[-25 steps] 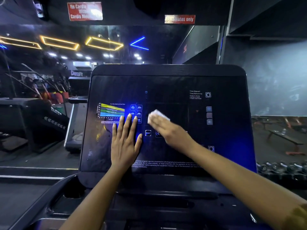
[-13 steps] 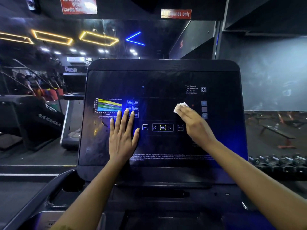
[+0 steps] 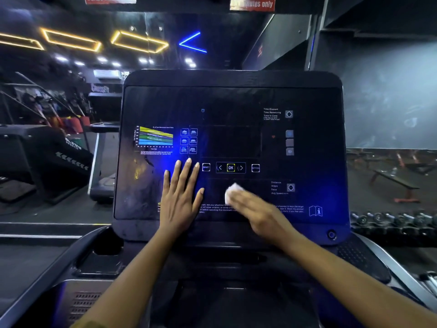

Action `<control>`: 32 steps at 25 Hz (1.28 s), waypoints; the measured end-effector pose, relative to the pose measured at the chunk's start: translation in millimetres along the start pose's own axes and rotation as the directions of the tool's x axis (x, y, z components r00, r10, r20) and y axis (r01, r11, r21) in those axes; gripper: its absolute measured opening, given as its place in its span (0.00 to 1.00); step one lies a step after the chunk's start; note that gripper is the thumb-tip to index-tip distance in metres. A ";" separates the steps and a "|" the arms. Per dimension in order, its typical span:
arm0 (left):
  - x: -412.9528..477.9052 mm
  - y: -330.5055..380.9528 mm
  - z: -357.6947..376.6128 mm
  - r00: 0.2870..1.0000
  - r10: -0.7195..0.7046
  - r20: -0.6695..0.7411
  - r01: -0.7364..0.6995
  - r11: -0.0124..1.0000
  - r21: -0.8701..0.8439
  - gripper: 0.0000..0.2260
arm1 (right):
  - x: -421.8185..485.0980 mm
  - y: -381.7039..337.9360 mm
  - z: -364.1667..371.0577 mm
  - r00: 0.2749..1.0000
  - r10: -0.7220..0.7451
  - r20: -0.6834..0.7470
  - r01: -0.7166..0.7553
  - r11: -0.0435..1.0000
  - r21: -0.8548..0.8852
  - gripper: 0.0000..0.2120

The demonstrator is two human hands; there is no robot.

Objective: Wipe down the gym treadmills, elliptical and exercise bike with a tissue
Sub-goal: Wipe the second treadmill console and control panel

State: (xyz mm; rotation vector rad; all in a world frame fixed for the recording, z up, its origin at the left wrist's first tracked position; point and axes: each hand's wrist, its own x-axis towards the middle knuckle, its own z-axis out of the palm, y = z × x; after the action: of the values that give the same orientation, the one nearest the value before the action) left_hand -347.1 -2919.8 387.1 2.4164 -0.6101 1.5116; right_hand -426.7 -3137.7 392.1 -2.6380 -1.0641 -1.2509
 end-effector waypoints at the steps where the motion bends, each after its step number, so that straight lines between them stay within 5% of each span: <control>1: -0.6 -0.3 -0.9 1.000 0.002 0.003 -0.002 1.000 0.004 0.25 | 17.2 3.9 -1.6 0.998 0.065 -0.017 -0.066 0.998 -0.007 0.22; 3: 0.0 -0.5 -2.4 1.000 0.002 0.006 -0.003 1.000 0.007 0.25 | 41.5 0.8 4.9 0.996 0.092 -0.020 -0.092 0.995 -0.039 0.23; 9: -1.3 -1.4 -1.7 1.000 0.002 0.028 -0.002 1.000 -0.001 0.26 | 18.3 -41.9 42.5 0.983 -0.171 0.062 0.170 0.985 0.017 0.19; 20: -2.4 0.3 -3.0 1.000 0.000 -0.002 0.000 1.000 -0.010 0.24 | -42.7 -7.8 -8.7 0.978 -0.153 0.142 0.155 0.988 -0.006 0.22; 26: -22.7 -33.8 -12.7 0.998 0.046 0.032 -0.044 0.998 -0.040 0.24 | 22.1 -55.6 36.1 0.945 -0.318 0.082 0.309 0.946 0.101 0.17; 32: -37.6 -47.9 -12.1 0.997 0.075 0.008 -0.075 0.997 0.013 0.25 | 21.0 -50.1 54.3 0.940 -0.298 0.168 0.272 0.948 0.165 0.18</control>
State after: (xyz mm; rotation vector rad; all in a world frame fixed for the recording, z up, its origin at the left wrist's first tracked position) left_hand -349.2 -2864.0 360.1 2.4357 -0.7020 1.5411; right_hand -410.7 -3070.9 357.7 -2.6062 -1.5517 -0.9287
